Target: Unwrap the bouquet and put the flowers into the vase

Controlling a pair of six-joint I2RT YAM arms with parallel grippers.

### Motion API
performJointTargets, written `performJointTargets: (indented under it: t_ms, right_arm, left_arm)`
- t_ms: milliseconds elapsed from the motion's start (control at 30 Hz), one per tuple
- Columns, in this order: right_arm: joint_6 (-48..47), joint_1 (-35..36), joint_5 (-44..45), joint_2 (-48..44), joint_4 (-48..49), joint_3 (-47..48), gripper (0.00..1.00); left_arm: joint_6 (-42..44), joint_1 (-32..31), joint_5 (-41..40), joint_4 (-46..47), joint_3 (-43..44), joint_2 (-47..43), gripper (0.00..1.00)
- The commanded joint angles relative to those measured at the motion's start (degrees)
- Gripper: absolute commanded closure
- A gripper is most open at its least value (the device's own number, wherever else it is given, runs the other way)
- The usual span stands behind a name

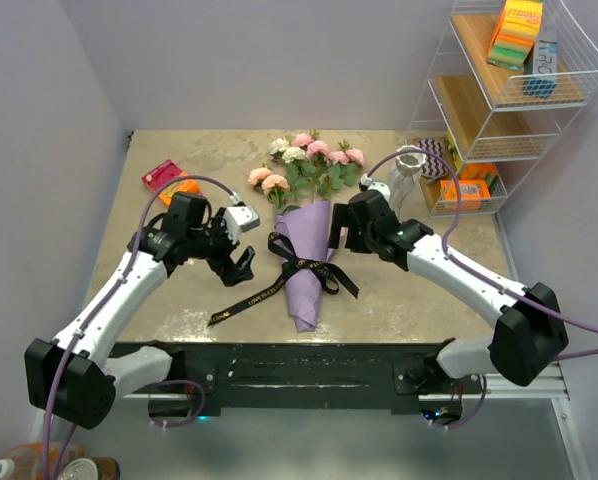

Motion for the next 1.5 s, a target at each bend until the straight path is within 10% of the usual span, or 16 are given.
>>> performJointTargets:
  t_ms: [0, 233, 1100, 1467]
  right_arm:
    - [7.2, -0.1, -0.1, 2.5, 0.9, -0.7, 0.02]
    - [13.6, 0.0, -3.8, 2.9, 10.7, -6.8, 0.16]
    - [27.7, 0.0, -7.4, 12.8, 25.0, -11.9, 0.49]
    - [28.0, -0.1, -6.5, 7.1, 26.0, -15.1, 0.83]
  left_arm:
    - [0.6, -4.5, -1.1, 4.6, -1.9, 1.9, 0.01]
    - [2.1, -13.6, -7.3, 10.0, -4.5, 7.9, 0.01]
    - [6.1, -14.4, -6.1, 28.9, -9.3, 22.7, 0.02]
    - [5.4, -16.6, -8.1, 31.9, -9.8, 25.4, 0.82]
